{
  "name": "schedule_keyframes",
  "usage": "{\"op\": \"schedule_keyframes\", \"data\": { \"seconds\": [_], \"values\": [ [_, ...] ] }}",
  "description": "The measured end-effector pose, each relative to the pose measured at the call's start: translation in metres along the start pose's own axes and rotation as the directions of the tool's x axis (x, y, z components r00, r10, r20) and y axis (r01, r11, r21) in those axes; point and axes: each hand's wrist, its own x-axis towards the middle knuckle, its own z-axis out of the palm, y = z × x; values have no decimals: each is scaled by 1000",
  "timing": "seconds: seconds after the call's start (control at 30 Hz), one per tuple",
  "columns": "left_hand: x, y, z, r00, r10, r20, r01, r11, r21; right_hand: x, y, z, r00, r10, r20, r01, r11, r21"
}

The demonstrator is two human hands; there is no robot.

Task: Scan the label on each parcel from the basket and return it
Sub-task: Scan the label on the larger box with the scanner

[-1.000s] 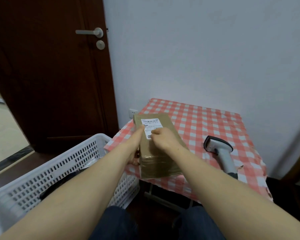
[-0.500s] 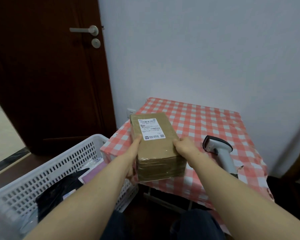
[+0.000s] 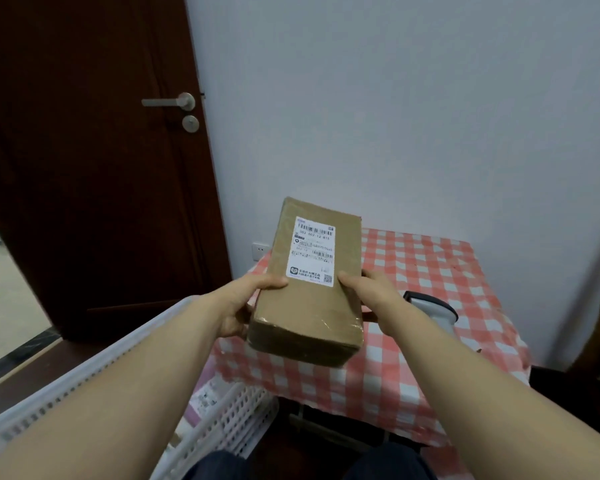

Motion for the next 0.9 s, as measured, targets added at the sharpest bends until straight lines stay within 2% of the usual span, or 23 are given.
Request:
{"op": "schedule_keyframes", "data": {
  "seconds": [0.17,0.3,0.43,0.5,0.57,0.63,0.73,0.8,0.9],
  "values": [
    [-2,-9,9,999,51,-1,-51,995,-89,1,12,-7,995,-95,2,92,966,241],
    [0,-3,17,996,81,47,-76,993,-95,3,15,-18,990,-140,17,127,937,326],
    [12,9,32,993,120,-17,-120,993,-8,15,23,-33,992,-128,16,116,938,327],
    [16,16,42,988,147,-50,-147,989,0,29,33,-48,992,-79,-99,100,970,224],
    [19,23,50,984,163,-74,-165,986,-29,41,49,-69,951,-58,-305,25,994,-111],
    [27,24,55,982,167,-92,-174,982,-70,54,71,-89,888,-49,-456,-166,892,-420],
    [39,23,57,978,190,-89,-197,978,-70,64,98,-103,860,107,-499,-401,746,-532],
    [44,23,58,977,201,-71,-204,978,-48,62,105,-103,873,162,-460,-429,704,-566],
    [45,22,58,973,224,-50,-225,974,-26,64,106,-105,868,122,-482,-420,700,-578]
  ]
}}
